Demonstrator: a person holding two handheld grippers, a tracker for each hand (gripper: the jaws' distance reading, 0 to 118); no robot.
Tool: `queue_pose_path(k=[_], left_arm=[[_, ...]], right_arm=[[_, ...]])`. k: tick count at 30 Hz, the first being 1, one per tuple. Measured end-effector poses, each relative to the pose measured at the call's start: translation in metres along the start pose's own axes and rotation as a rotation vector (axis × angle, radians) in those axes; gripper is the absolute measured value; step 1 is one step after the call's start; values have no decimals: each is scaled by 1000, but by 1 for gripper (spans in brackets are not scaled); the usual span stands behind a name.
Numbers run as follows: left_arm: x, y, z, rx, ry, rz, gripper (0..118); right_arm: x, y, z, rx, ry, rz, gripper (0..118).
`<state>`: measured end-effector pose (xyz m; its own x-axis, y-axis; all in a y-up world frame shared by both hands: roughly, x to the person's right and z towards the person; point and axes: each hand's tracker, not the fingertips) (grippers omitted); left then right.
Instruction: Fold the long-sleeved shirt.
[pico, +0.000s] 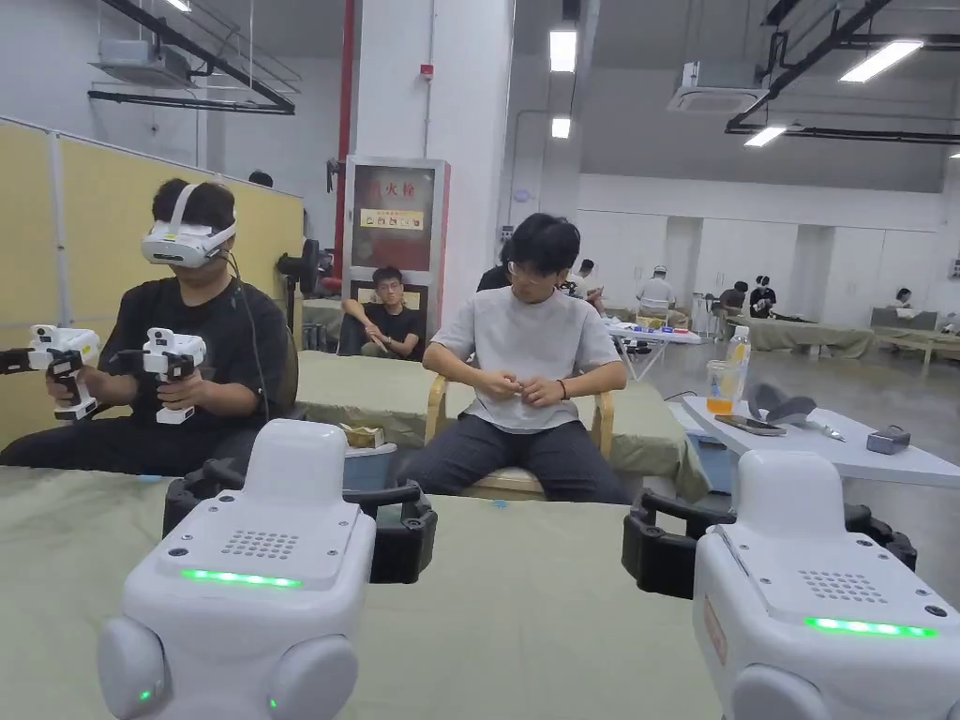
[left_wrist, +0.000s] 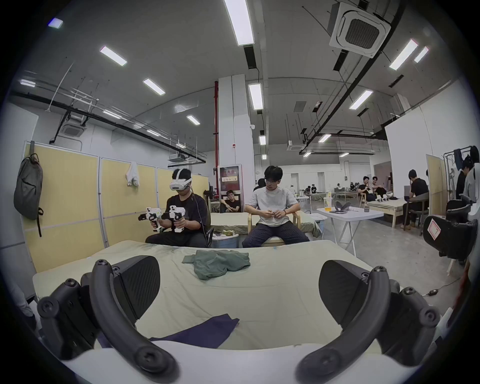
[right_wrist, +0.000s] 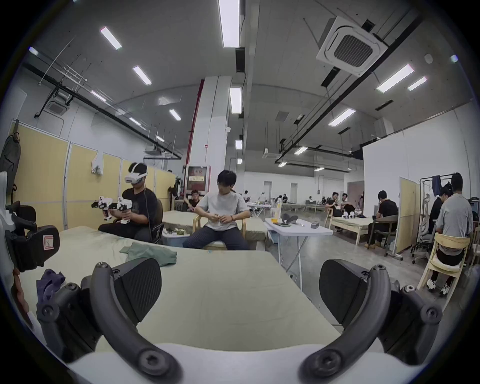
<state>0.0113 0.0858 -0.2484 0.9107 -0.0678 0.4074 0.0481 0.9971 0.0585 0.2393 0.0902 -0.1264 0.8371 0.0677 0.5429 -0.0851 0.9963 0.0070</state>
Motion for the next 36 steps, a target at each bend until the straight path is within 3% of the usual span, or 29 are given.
queue_pose_path(k=[12,22,36], left_arm=[[6,-2,3,20,-7,-54,118],[8,-3,7,38,-7,-63,118],[11,-1,8,30,-11,-61,118]], right_arm=[[1,-4,-4,-26,-63,18,118],[5,-1,-2,-13,-41,-12,118],[4,0,0,-6,-51,3,118]])
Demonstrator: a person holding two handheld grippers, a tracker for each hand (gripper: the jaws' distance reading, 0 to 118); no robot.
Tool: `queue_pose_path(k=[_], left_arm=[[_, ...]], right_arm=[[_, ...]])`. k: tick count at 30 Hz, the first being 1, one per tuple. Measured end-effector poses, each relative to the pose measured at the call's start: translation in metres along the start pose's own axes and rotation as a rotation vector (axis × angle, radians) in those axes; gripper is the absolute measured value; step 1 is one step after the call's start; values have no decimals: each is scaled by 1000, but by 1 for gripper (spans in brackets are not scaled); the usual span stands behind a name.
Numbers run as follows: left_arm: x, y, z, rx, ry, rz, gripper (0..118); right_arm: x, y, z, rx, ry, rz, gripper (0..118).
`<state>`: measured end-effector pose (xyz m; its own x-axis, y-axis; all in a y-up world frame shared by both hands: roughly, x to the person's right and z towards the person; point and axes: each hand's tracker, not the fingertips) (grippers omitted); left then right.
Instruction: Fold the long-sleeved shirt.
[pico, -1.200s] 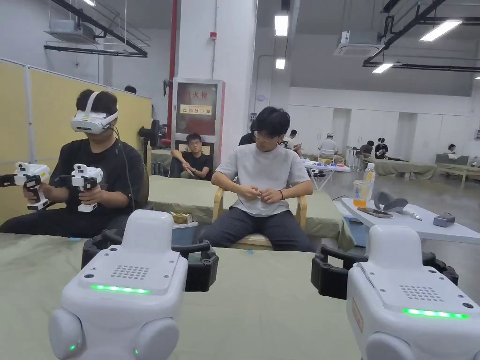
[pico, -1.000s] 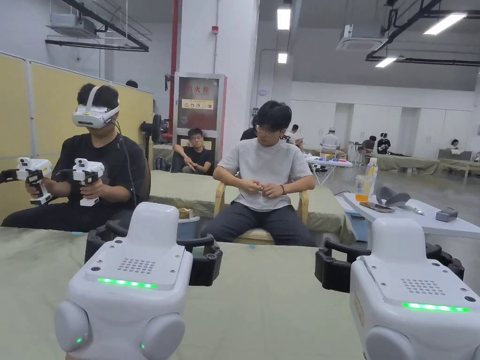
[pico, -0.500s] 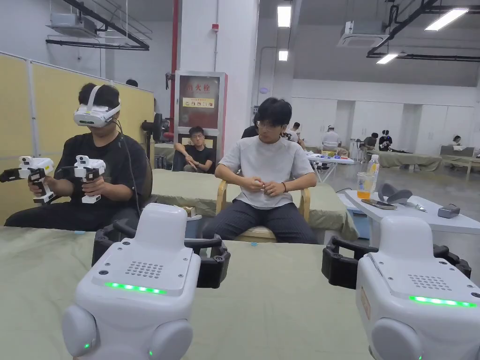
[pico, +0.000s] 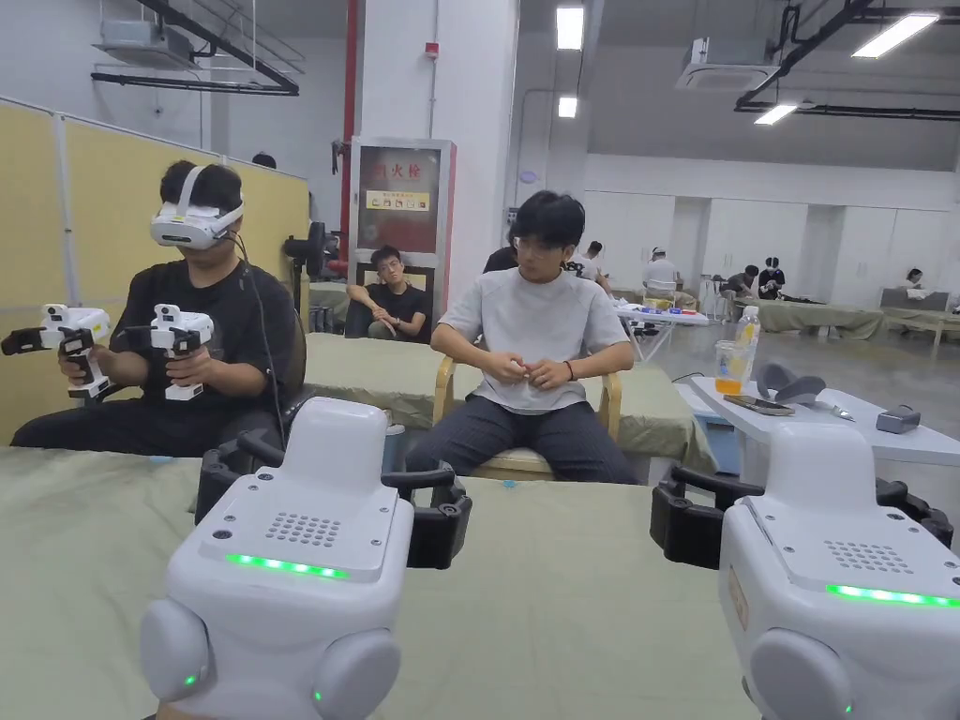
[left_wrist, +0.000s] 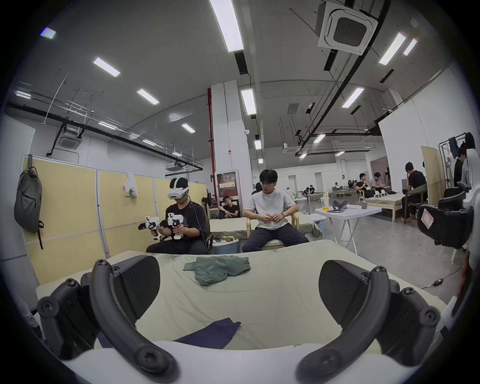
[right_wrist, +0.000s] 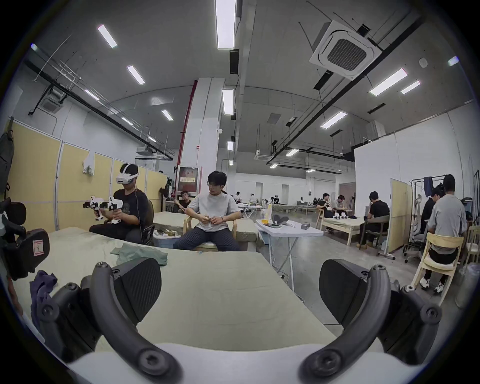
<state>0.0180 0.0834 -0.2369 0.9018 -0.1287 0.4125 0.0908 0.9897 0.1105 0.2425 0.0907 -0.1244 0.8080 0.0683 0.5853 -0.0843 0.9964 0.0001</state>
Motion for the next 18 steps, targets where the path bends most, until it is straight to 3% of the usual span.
queue_pose_path(k=[7,10,18], left_arm=[[-6,-1,-4,-22,8,49,118],[-14,-1,-2,-12,-16,149,118],[-15,-6,-7,-8,32,93,118]], right_arm=[[-2,-3,-3,-14,-21,27,118],[-3,-5,-4,-8,-28,31,118],[-4,-6,-8,-17,-30,6,118]])
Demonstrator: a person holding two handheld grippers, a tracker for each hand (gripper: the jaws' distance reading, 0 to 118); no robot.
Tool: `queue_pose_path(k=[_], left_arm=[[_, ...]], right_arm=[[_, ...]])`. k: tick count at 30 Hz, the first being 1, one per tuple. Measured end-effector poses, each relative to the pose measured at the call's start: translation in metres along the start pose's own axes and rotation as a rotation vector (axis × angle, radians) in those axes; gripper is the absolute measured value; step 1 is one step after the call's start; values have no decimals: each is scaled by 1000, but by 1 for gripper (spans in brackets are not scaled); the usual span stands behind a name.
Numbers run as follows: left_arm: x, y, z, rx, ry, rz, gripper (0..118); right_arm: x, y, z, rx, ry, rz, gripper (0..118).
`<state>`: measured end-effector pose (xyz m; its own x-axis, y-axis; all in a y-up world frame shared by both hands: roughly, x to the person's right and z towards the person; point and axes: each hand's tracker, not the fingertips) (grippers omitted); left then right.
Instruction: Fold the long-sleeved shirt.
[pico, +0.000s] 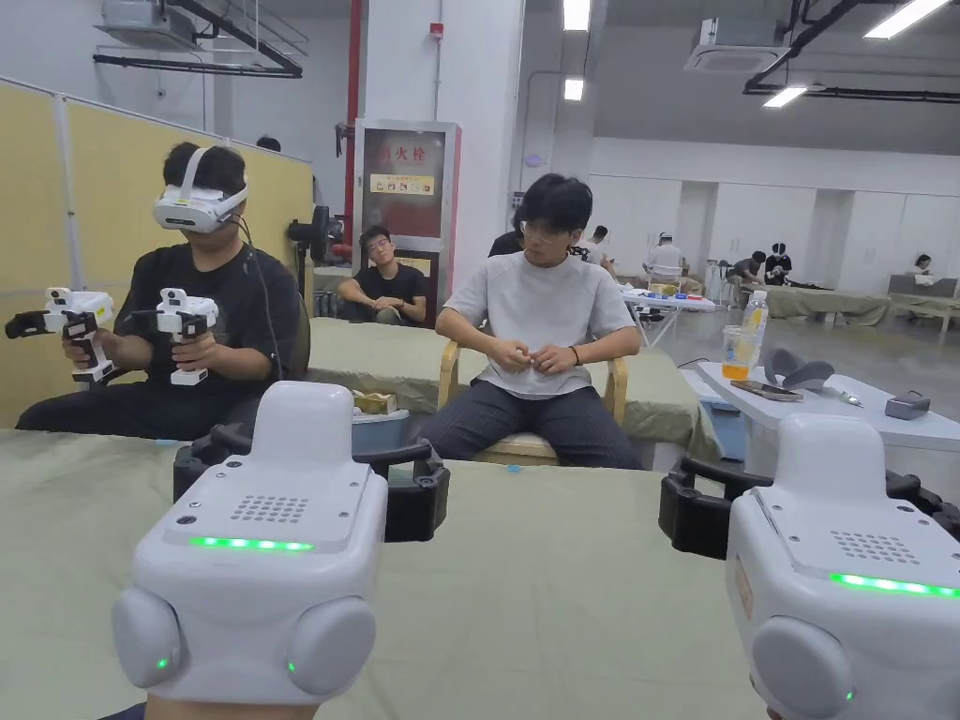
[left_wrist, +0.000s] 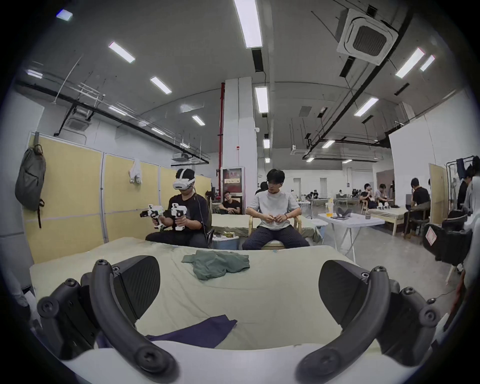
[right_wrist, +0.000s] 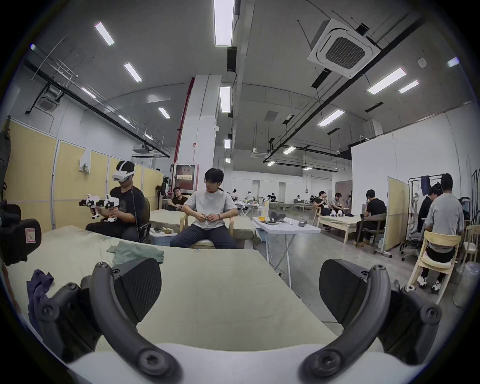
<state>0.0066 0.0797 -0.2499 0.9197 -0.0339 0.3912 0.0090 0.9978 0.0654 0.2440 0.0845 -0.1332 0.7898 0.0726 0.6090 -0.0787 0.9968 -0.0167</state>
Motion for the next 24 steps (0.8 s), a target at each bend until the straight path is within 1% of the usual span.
queue_pose_path(k=[4,11,14,16,17,18,19,20,21,22,23,24], left_arm=[[-1,-1,0,-9,-7,18,118],[2,-5,-1,-8,-13,-23,118],[3,-4,-1,-10,-17,-19,118],[3,-4,0,-24,-33,-15,118],[4,-4,0,-34,-44,-16,100],[5,-4,0,-26,-52,-34,30],[7,-5,1,-18,-63,-54,5],[13,-4,-1,-3,-6,-116,5],[18,-6,-7,-60,59,-154,5],[21,-8,-10,-8,52,-143,5],[15,-12,-11,-45,35,-75,5],[11,-14,-12,-68,1,-39,5]], right_arm=[[0,-1,-2,-6,6,0,118],[1,-2,-3,-12,-3,-12,118],[1,-3,-3,-16,-3,-5,118],[1,-3,-2,-28,-7,13,118],[1,-5,-1,-22,0,20,99],[1,-6,1,-9,13,28,39],[0,-7,2,2,9,43,11],[-3,-8,2,8,-15,57,11],[-3,-9,0,-25,-49,70,11],[-1,-6,-2,-24,11,26,11],[0,-4,-3,-46,77,-13,11],[-5,-5,-4,-63,77,-9,11]])
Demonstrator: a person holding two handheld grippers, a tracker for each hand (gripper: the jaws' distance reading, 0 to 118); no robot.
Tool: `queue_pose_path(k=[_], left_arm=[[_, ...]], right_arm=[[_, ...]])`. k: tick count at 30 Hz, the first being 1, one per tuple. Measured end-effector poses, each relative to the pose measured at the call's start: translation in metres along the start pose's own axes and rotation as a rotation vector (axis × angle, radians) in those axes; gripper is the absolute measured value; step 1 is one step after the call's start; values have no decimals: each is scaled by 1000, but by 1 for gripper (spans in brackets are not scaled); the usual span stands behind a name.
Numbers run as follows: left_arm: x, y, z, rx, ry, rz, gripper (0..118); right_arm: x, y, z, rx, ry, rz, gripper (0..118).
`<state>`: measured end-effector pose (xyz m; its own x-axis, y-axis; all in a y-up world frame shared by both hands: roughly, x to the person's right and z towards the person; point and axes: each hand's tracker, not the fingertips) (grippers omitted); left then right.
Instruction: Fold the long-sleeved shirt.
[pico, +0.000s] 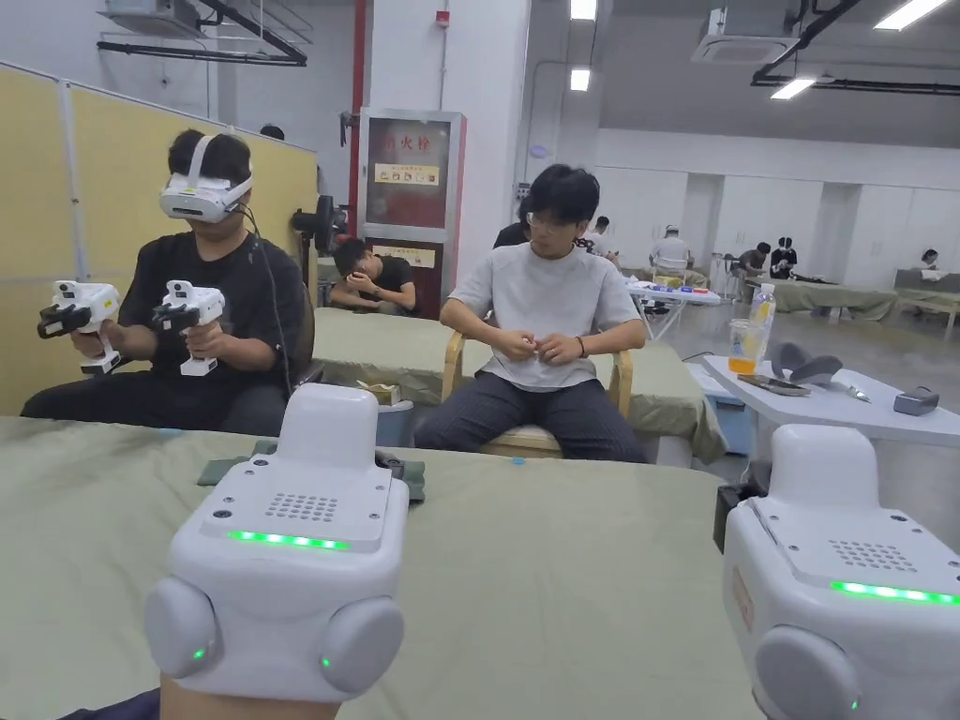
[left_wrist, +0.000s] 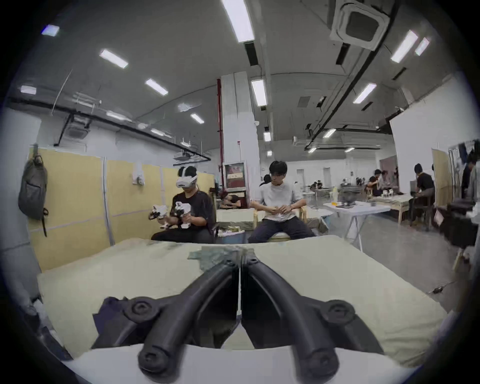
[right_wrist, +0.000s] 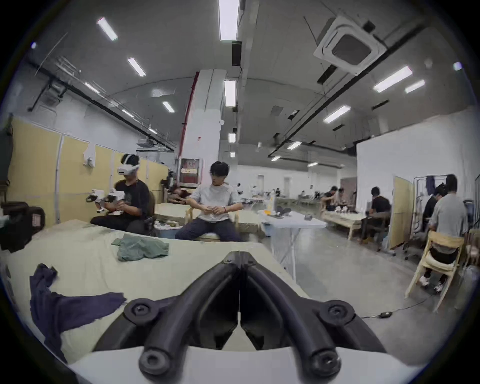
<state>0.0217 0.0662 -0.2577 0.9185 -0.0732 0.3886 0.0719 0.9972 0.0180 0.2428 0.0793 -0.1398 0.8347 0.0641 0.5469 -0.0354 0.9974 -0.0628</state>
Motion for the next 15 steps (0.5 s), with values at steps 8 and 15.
queue_pose_path(k=[8,15], left_arm=[[-106,5,22,44,225,-23,5],[-204,-8,62,-31,487,-42,5]], right_arm=[[-104,12,0,165,305,-62,11],[-228,15,5,141,597,-51,11]])
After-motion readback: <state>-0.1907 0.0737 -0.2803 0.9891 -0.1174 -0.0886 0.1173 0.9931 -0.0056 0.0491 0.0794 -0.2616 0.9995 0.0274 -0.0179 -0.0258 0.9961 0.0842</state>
